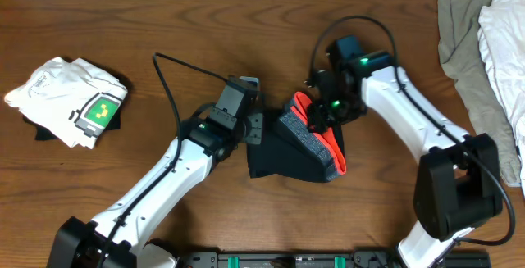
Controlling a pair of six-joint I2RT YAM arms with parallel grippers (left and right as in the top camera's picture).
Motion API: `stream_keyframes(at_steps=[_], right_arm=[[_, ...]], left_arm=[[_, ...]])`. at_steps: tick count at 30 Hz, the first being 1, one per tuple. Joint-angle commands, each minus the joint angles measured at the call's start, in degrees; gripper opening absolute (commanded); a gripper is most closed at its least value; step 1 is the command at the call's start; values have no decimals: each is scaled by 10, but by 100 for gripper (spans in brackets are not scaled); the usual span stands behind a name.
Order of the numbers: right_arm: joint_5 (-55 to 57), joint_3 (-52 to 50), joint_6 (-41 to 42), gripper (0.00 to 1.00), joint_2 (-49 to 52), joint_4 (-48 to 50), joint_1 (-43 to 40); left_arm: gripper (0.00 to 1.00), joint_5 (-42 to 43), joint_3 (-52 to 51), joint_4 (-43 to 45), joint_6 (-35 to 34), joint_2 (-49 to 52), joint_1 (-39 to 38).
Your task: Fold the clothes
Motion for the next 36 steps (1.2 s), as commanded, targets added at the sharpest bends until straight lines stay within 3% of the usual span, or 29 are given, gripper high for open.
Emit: stream_keyframes(at_steps=[1, 36], right_arm=[[8, 7, -16, 61, -4, 12, 24], [30, 36, -5, 62, -4, 35, 44]], left_arm=[[33, -9, 2, -6, -3, 4, 3], [34, 0, -10, -6, -24, 106, 3]])
